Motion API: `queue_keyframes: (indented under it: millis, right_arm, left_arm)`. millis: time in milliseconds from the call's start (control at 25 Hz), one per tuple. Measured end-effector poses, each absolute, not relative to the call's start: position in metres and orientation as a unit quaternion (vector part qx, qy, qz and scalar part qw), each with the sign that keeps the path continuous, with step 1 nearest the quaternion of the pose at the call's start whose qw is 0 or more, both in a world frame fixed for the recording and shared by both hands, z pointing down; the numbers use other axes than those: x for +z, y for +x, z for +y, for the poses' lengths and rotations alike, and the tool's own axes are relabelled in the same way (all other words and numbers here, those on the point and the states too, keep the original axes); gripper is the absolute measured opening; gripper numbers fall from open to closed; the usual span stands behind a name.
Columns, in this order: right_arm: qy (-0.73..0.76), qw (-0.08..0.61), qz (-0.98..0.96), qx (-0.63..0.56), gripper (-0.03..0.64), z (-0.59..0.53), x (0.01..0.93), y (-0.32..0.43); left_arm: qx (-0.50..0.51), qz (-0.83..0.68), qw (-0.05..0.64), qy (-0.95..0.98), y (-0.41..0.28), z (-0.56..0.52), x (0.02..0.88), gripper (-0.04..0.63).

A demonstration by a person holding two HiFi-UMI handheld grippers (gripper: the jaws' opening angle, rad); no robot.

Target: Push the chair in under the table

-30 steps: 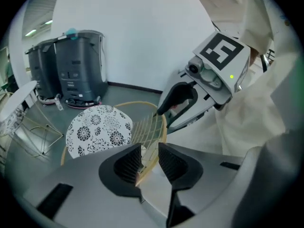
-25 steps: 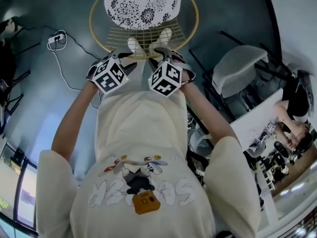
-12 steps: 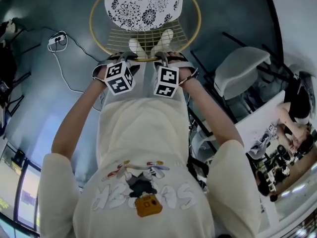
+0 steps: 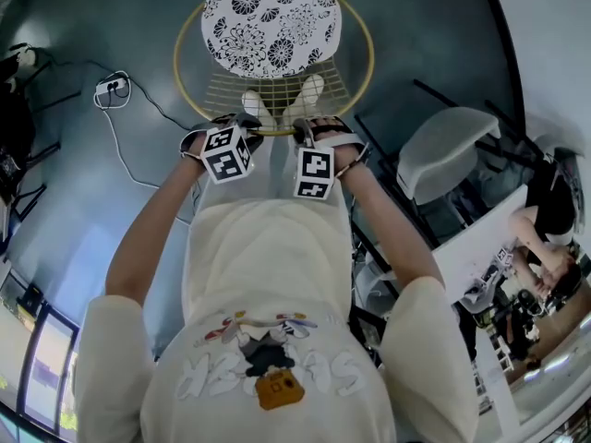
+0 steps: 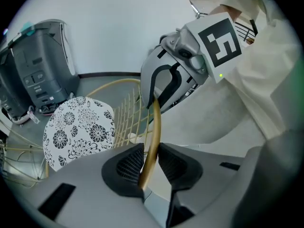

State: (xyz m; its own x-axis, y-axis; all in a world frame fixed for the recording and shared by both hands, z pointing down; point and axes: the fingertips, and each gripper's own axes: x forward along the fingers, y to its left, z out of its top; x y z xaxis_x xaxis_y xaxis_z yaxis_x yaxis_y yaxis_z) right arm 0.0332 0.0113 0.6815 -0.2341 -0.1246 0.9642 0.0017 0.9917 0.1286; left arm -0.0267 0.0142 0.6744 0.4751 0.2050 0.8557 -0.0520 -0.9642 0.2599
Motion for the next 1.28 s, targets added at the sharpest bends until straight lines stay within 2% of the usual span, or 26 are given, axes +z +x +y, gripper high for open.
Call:
queue_keyframes:
  millis: [280,840,1120,1280]
  right_arm:
    - [0.043,0.608,-0.792,-0.041,0.072,0.011,0.682,0.034]
    - [0.033,0.612,-0.787,-0.074,0.069,0.007,0.687,0.045]
    - [0.046,0.619,-0.784,0.011,0.073,-0.032,0.64,0.021]
    - [0.045,0.618,-0.784,0.017,0.074,-0.039,0.637,0.021]
  left_arm:
    - [0.505,0.02,0.102,0.857,-0.025,0.013,0.675,0.095]
    - [0.496,0.004,0.127,0.859,-0.014,0.012,0.682,0.098]
    - [0.496,0.069,0.172,0.848,-0.039,-0.031,0.636,0.098]
    - [0.494,0.067,0.179,0.848,-0.038,-0.038,0.633,0.1]
